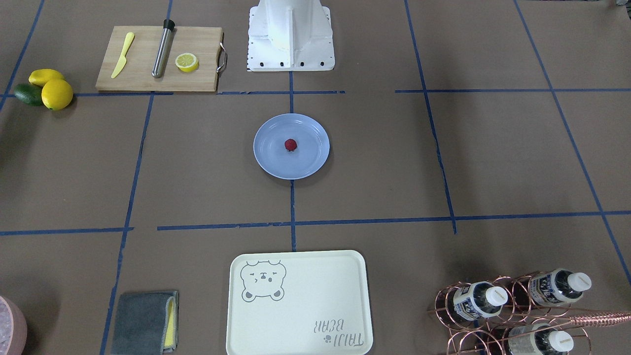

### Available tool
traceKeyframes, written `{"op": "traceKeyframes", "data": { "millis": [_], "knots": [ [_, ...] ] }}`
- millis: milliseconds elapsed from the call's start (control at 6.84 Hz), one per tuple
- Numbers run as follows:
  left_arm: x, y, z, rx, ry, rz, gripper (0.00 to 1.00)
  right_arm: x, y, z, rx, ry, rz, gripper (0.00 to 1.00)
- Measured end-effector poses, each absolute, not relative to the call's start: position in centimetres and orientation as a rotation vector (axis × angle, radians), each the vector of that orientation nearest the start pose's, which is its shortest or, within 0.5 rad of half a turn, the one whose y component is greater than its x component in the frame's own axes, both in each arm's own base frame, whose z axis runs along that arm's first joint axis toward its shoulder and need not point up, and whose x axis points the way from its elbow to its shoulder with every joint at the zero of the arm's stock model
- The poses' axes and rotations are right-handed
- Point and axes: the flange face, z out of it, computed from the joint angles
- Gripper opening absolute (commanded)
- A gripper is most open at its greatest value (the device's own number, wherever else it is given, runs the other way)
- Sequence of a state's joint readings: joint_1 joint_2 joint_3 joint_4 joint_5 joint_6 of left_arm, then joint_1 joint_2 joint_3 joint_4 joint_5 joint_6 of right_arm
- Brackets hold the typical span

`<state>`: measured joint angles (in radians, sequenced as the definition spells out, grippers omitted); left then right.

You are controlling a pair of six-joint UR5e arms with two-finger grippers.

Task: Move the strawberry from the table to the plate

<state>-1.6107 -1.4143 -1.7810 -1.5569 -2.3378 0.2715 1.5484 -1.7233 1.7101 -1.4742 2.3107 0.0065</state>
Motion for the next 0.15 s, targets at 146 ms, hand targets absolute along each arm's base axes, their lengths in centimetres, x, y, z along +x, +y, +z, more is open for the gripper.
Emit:
{"op": "traceKeyframes", "data": {
  "millis": [146],
  "knots": [
    [-8.12,-42.5,62.89,0.157,0.754,0.236,1.0,5.63,-43.47,65.29,0.068,-0.74,-0.046,1.0]
  ]
}}
